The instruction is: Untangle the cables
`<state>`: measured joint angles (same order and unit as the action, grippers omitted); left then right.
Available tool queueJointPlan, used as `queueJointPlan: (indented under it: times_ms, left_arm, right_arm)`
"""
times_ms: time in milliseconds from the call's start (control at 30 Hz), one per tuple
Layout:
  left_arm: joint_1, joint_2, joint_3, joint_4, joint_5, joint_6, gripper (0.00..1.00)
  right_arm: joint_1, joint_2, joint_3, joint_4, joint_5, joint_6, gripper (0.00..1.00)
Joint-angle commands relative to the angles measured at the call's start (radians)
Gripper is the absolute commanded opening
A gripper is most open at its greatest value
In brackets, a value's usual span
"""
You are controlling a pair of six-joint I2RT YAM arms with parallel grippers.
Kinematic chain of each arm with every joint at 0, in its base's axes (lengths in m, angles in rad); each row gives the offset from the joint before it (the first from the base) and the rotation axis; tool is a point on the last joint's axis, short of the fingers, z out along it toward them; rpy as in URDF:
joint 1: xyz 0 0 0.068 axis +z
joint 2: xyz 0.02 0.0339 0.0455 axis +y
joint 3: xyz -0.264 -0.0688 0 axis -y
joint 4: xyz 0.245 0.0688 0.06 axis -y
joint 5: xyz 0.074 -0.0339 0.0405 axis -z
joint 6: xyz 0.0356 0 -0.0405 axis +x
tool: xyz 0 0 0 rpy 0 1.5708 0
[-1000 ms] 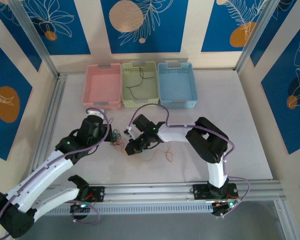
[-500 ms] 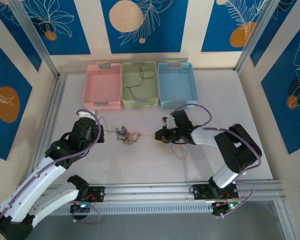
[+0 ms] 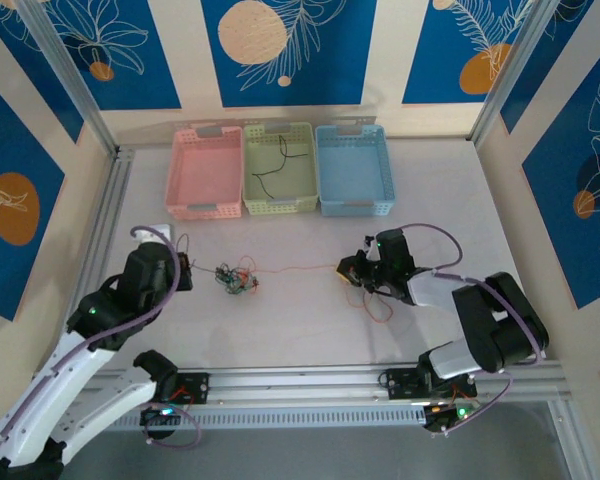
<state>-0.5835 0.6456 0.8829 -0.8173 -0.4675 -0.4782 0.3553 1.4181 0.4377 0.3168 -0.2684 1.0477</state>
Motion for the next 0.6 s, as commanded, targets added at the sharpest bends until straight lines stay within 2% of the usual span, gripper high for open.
queueJointPlan:
  times_ms: [0,233,567]
  left_arm:
    - [0.014,-0.034,0.059,-0.073,-0.069,0.016,0.0]
    - [0.014,-0.068,0.154,-0.231,-0.201,0.004,0.0]
    - [0.013,-0.127,0.191,-0.311,-0.255,0.038,0.0]
  right_arm:
    - [-0.021,-0.052,-0.034,-0.029,0.072,0.03,0.0]
    - [-0.073,-0.135,-0.045,-0.128,0.11,0.017,0.0]
    - [-0.141,-0.186,-0.073,-0.18,0.142,0.052,0.0]
